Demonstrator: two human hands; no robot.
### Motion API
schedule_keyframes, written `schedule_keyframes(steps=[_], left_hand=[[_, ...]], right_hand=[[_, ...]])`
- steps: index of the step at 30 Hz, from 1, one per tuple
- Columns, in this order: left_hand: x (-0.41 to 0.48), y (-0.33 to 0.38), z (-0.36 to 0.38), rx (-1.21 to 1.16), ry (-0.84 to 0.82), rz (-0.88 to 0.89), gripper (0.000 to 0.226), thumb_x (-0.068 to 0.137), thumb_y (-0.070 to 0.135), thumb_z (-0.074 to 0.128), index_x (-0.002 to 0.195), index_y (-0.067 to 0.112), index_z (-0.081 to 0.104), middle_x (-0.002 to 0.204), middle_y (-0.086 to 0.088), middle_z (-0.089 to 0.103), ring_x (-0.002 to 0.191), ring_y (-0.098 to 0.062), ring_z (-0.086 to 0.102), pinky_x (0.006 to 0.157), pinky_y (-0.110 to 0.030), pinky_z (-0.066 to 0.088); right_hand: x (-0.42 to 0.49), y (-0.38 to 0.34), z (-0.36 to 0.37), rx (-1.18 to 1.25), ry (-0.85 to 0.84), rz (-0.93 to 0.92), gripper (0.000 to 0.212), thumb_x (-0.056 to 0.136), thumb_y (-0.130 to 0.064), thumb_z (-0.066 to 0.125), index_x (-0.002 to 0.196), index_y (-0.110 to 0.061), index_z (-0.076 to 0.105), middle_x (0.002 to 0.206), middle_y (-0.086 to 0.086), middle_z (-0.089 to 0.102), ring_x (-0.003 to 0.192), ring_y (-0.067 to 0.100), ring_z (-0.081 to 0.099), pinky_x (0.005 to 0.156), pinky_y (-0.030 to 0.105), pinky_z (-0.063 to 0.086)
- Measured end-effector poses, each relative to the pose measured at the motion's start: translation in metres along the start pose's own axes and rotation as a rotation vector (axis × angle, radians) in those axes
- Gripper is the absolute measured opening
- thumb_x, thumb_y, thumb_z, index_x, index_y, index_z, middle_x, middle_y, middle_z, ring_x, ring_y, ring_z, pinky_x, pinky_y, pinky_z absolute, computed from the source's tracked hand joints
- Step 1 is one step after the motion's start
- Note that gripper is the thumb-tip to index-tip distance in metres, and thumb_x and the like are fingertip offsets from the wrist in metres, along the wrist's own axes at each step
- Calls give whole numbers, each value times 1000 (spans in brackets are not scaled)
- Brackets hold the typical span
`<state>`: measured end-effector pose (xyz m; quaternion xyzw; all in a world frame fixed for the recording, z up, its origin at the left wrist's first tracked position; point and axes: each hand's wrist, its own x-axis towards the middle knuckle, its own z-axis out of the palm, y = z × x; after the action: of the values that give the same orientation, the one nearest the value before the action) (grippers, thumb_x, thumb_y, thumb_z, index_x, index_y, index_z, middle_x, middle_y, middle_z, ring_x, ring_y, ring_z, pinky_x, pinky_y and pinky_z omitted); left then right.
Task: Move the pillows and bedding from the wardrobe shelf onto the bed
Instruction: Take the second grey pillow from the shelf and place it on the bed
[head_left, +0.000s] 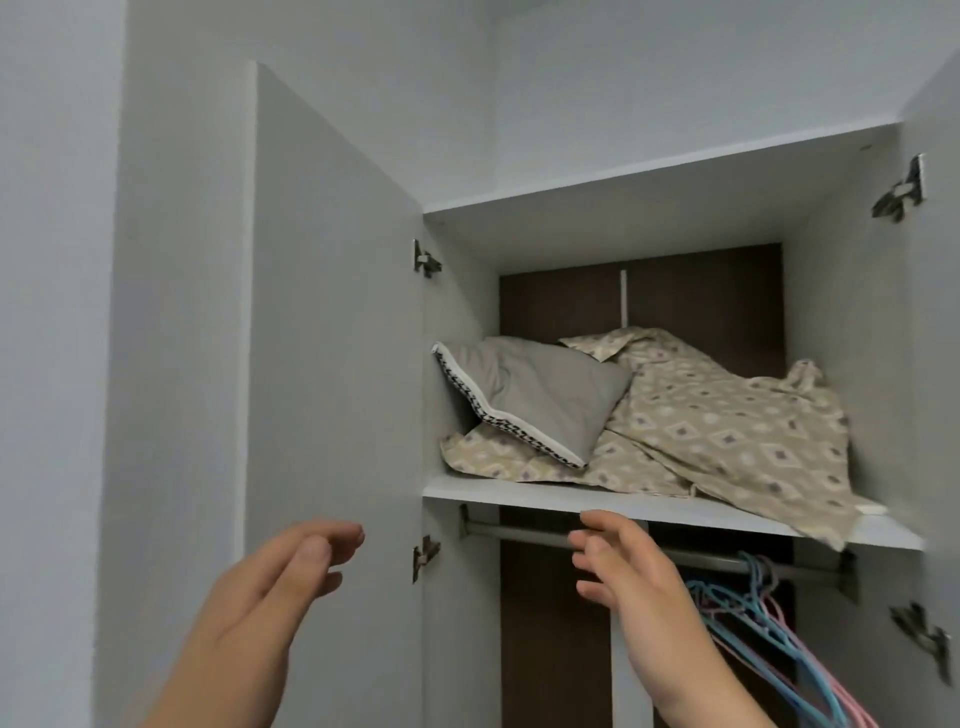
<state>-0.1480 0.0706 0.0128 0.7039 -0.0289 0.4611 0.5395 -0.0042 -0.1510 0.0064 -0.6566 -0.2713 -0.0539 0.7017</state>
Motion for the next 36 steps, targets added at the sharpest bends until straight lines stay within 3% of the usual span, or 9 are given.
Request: schedule_keyframes(steps=[3, 9, 16, 19, 23, 26, 30, 33, 36], left_hand=[[25, -9, 66, -37, -43, -29, 46, 65, 57, 53, 88, 24, 76, 100, 10, 75, 97, -7, 68, 84, -27, 53], [99, -32, 164, -5, -102, -15, 54, 59, 66, 47, 91, 30, 70, 98, 22, 71, 105, -10, 62, 101, -43, 44], [244, -76, 237, 165, -136, 138, 12, 90, 41, 53, 87, 31, 59, 92, 12, 62, 94, -17, 56, 77, -28, 42], [317, -105, 255, 245, -97, 189, 44, 84, 51, 49, 110, 18, 62, 113, 0, 65, 113, -21, 56, 94, -35, 41], [410, -135, 277, 465, -7, 185, 55, 89, 46, 49, 132, 12, 52, 138, -7, 55, 127, -26, 50, 99, -35, 38], [463, -154, 295, 658, -4, 221, 53, 86, 44, 50, 123, 7, 53, 130, -15, 56, 120, -35, 52, 90, -38, 42], [511, -174, 313, 986, -72, 199, 48, 87, 45, 48, 118, 8, 52, 126, -17, 54, 118, -38, 50, 89, -41, 42], [538, -193, 309, 1141, -103, 111, 50, 87, 41, 47, 124, 9, 55, 132, -17, 56, 120, -37, 53, 93, -39, 43], [555, -211, 302, 1301, -134, 57, 57, 86, 50, 43, 127, 13, 57, 133, -14, 58, 120, -33, 53, 97, -38, 43]], right_hand=[[25, 6, -56, -64, 69, 21, 16, 95, -24, 53, 104, -35, 59, 108, 2, 65, 102, 13, 61, 96, 41, 50], [89, 19, -123, -141, 179, 34, 25, 93, -29, 55, 117, -33, 56, 103, -6, 63, 99, 11, 60, 100, 44, 47], [215, 45, -120, -171, 172, 33, 33, 93, -27, 53, 125, -28, 48, 104, -2, 59, 96, 13, 60, 84, 32, 52], [276, 58, -106, -188, 173, 67, 36, 91, -23, 55, 127, -24, 48, 100, 2, 60, 92, 15, 61, 80, 32, 54], [355, 75, -92, -173, 168, 161, 35, 88, -18, 58, 122, -14, 52, 99, 6, 58, 78, 21, 59, 73, 38, 54], [401, 90, -84, -172, 161, 212, 25, 87, -18, 58, 110, -10, 57, 83, 10, 54, 65, 25, 54, 73, 47, 51], [444, 106, -75, -182, 234, 263, 16, 86, -25, 59, 95, -12, 55, 84, 8, 54, 67, 24, 55, 83, 52, 52], [467, 118, -69, -168, 290, 273, 29, 84, -31, 60, 104, -10, 53, 91, 7, 58, 78, 24, 58, 76, 37, 52], [488, 129, -65, -204, 378, 266, 72, 62, -52, 62, 122, -12, 55, 119, 8, 62, 104, 29, 61, 93, 40, 51]])
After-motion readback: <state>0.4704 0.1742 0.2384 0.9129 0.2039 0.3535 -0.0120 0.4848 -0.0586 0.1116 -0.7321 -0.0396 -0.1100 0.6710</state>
